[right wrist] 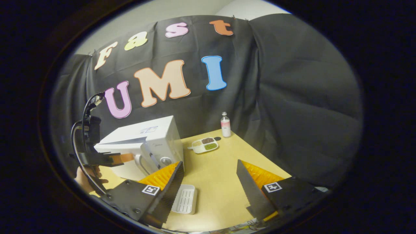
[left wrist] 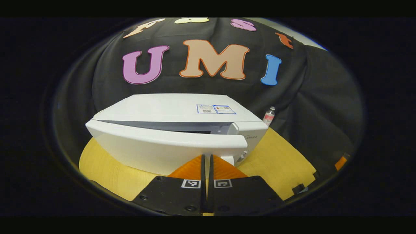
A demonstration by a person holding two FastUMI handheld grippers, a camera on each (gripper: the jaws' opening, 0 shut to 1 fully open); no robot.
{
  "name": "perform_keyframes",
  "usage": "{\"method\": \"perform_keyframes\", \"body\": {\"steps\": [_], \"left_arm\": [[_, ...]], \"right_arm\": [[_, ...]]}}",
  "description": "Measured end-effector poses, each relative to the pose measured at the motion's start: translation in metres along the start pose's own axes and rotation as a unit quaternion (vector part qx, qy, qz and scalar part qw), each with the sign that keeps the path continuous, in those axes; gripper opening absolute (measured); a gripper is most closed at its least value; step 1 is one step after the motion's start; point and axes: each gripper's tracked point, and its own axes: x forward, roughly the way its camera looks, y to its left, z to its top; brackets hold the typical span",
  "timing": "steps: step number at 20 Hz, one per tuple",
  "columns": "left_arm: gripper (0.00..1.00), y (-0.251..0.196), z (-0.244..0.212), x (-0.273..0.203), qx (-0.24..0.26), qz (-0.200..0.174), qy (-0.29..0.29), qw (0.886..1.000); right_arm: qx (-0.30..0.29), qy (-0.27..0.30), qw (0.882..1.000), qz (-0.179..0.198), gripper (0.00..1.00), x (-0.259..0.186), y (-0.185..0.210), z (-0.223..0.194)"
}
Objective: Open the microwave oven with the left hand, put the food in, and close the microwave oven.
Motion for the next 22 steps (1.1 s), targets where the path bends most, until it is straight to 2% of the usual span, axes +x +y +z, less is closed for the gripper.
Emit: {"method": "perform_keyframes", "body": {"steps": [5, 9, 10, 17, 18, 19, 22], "left_arm": [[0.02, 0.001, 0.011, 0.009, -0.009, 0.008, -0.012, 1.000], [0.00, 0.004, 0.018, 0.021, -0.012, 0.017, -0.026, 0.999], [0.00, 0.005, 0.018, 0.023, -0.011, 0.020, -0.028, 0.999], [0.01, 0.005, 0.019, 0.024, -0.025, 0.033, -0.036, 0.999], [0.00, 0.006, 0.020, 0.025, -0.028, 0.032, -0.039, 0.998], [0.00, 0.006, 0.020, 0.026, -0.031, 0.032, -0.040, 0.998], [0.00, 0.006, 0.020, 0.025, -0.031, 0.032, -0.040, 0.998]], "right_arm": [[-0.002, -0.006, 1.000, -0.008, 0.92, 0.000, -0.004, 0.004], [-0.005, -0.002, 1.000, -0.006, 0.92, -0.001, -0.003, 0.003], [-0.007, 0.000, 1.000, -0.005, 1.00, -0.001, -0.003, 0.002], [-0.023, -0.003, 1.000, -0.001, 1.00, -0.003, 0.000, 0.007], [-0.024, -0.002, 1.000, -0.002, 0.92, -0.001, 0.000, 0.009], [-0.025, 0.001, 1.000, 0.000, 1.00, 0.000, 0.002, 0.011], [-0.028, -0.006, 1.000, 0.008, 1.00, 0.004, 0.009, 0.023]]}}
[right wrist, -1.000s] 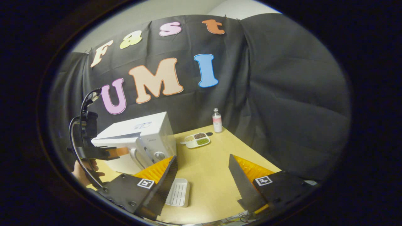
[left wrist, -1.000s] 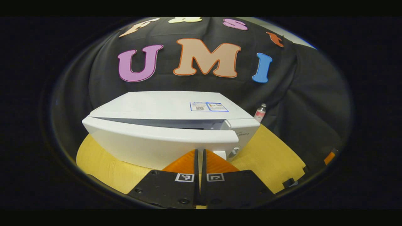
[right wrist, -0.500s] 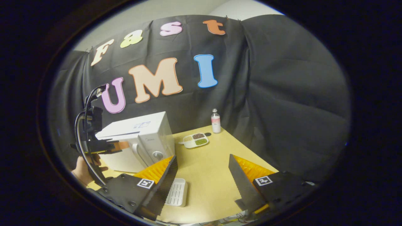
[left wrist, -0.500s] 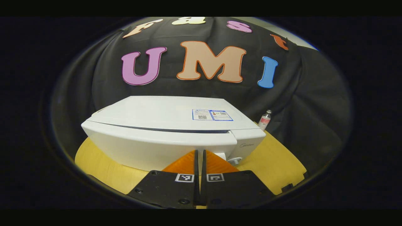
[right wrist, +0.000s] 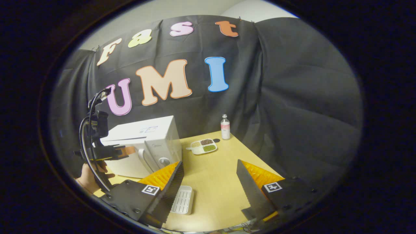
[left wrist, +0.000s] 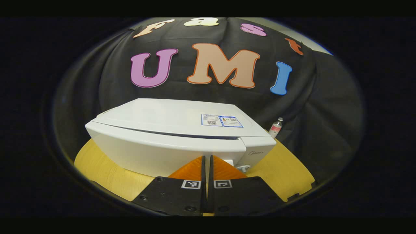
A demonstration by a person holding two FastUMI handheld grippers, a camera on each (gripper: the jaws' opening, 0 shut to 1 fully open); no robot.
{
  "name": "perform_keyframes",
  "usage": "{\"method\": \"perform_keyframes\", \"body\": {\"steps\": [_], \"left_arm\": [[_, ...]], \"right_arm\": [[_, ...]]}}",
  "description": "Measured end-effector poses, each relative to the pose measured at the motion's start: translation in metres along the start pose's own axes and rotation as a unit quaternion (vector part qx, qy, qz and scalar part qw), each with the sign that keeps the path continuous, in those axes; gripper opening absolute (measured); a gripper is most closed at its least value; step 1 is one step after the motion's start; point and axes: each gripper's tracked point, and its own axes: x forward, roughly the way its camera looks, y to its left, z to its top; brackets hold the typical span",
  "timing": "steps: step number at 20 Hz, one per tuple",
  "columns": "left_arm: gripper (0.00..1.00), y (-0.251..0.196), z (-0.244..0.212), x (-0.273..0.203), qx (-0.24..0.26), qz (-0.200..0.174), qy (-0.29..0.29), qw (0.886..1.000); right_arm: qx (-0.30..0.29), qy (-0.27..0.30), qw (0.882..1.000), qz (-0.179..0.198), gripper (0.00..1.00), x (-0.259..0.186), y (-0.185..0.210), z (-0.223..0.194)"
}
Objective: Open the microwave oven with the left hand, put the food in, and close the microwave oven.
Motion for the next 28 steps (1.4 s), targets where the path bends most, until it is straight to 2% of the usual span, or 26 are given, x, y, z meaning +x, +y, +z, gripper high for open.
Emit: {"method": "perform_keyframes", "body": {"steps": [1, 2, 3, 10, 17, 21, 23, 25, 26, 28], "left_arm": [[0.00, 0.000, 0.000, 0.000, -0.001, 0.001, 0.000, 1.000], [0.00, 0.000, -0.001, 0.000, -0.001, 0.003, 0.000, 1.000], [0.00, 0.000, 0.000, -0.001, 0.001, 0.004, 0.001, 1.000], [0.00, 0.000, 0.001, 0.000, -0.003, -0.005, -0.003, 1.000], [0.01, 0.002, 0.002, 0.001, -0.002, 0.007, -0.009, 1.000], [0.00, 0.007, -0.009, 0.005, -0.018, 0.007, 0.008, 1.000], [0.00, 0.006, -0.005, 0.006, -0.030, 0.004, -0.001, 1.000], [0.01, 0.019, 0.003, 0.011, -0.039, 0.035, -0.018, 0.998], [0.00, 0.017, -0.004, 0.009, -0.058, 0.035, -0.008, 0.998], [0.01, 0.018, -0.002, 0.010, -0.057, 0.028, -0.011, 0.998]], "right_arm": [[-0.003, -0.006, 1.000, 0.001, 0.92, 0.001, 0.003, 0.005], [-0.006, -0.011, 1.000, 0.003, 1.00, 0.002, 0.005, 0.009], [-0.008, -0.016, 1.000, 0.005, 0.92, 0.000, 0.009, 0.013], [-0.010, -0.028, 1.000, 0.007, 0.92, -0.010, 0.018, 0.018], [-0.007, -0.035, 0.999, -0.016, 0.91, -0.013, 0.004, 0.022], [0.000, -0.032, 0.999, -0.024, 0.92, -0.011, -0.003, 0.022], [0.001, -0.033, 0.999, -0.027, 0.92, -0.014, -0.005, 0.022], [-0.002, -0.033, 0.999, -0.027, 0.92, -0.016, -0.007, 0.023], [-0.004, -0.032, 0.999, -0.027, 0.92, -0.018, -0.008, 0.021], [-0.005, -0.029, 0.999, -0.027, 0.92, -0.020, -0.008, 0.019]]}}
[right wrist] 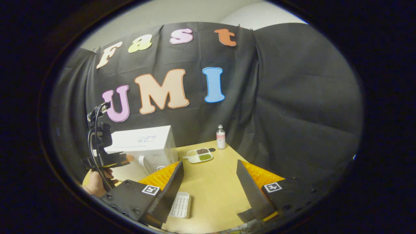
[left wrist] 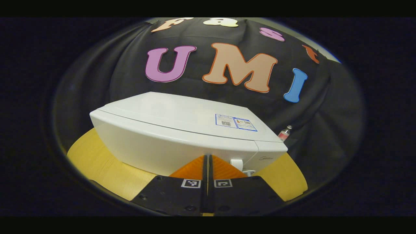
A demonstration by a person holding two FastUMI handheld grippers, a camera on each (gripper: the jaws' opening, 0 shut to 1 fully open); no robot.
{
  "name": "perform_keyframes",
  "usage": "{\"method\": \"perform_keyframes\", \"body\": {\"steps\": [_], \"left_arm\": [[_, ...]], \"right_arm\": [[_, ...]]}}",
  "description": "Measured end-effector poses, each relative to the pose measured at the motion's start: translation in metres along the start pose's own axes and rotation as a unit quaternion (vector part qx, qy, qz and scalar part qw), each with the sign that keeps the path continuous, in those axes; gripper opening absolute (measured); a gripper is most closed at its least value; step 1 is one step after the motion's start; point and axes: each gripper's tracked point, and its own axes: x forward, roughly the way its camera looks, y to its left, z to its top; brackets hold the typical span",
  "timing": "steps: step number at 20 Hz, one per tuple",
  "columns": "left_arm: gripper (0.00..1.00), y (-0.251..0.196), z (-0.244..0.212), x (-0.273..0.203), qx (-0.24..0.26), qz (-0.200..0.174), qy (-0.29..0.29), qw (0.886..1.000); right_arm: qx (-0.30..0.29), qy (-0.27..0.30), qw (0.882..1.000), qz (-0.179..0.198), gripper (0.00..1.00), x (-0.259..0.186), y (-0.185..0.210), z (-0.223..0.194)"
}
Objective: Open the microwave oven with the left hand, put the food in, and close the microwave oven.
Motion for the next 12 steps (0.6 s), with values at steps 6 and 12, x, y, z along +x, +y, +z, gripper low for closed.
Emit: {"method": "perform_keyframes", "body": {"steps": [6, 12], "left_arm": [[0.02, 0.007, 0.002, -0.005, 0.016, -0.005, 0.004, 1.000], [0.10, 0.021, 0.009, -0.062, 0.029, -0.007, -0.007, 1.000]], "right_arm": [[-0.003, 0.005, 1.000, 0.028, 0.92, -0.004, 0.010, -0.003], [-0.006, 0.002, 0.998, 0.067, 0.92, 0.003, 0.024, 0.006]]}}
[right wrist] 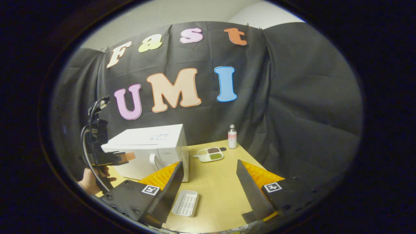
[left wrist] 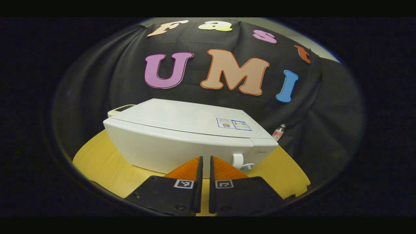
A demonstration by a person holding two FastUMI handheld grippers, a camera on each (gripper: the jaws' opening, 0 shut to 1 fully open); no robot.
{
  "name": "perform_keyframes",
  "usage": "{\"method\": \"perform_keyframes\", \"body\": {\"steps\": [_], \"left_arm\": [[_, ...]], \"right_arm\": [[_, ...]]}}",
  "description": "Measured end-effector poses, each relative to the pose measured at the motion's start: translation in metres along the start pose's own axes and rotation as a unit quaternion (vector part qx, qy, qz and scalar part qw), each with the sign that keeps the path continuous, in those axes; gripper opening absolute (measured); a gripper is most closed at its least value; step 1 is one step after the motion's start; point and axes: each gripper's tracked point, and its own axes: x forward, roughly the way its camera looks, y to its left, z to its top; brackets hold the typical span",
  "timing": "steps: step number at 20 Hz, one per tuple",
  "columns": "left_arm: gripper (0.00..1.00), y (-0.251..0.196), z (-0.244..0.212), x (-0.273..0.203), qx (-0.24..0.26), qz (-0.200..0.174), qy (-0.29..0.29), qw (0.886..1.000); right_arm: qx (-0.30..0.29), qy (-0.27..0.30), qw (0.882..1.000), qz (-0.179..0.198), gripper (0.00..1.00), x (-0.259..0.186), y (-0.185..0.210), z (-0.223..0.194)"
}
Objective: Open the microwave oven with the left hand, put the food in, and close the microwave oven.
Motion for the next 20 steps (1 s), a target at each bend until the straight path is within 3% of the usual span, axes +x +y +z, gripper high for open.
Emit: {"method": "perform_keyframes", "body": {"steps": [2, 3, 5, 7, 13, 20], "left_arm": [[0.21, 0.019, 0.003, -0.020, 0.007, 0.026, -0.009, 1.000], [0.18, 0.027, 0.007, -0.031, 0.010, 0.037, -0.017, 0.999], [0.72, 0.044, 0.015, -0.054, 0.024, 0.069, -0.036, 0.997], [1.00, 0.052, 0.025, -0.080, 0.039, 0.086, -0.055, 0.994], [0.96, 0.042, 0.056, -0.129, 0.040, 0.101, -0.107, 0.988], [0.96, 0.037, 0.065, -0.171, 0.025, 0.148, -0.135, 0.979]], "right_arm": [[-0.002, -0.004, 1.000, 0.012, 0.92, 0.001, 0.002, 0.005], [-0.007, -0.005, 1.000, 0.017, 0.92, 0.002, 0.001, 0.006], [-0.020, -0.009, 1.000, 0.022, 0.92, 0.004, -0.003, 0.009], [-0.024, -0.010, 0.999, 0.029, 0.92, 0.003, -0.005, 0.012], [-0.021, -0.011, 0.998, 0.061, 0.92, 0.007, -0.011, 0.030], [-0.011, -0.054, 0.992, 0.117, 0.92, -0.007, -0.004, 0.073]]}}
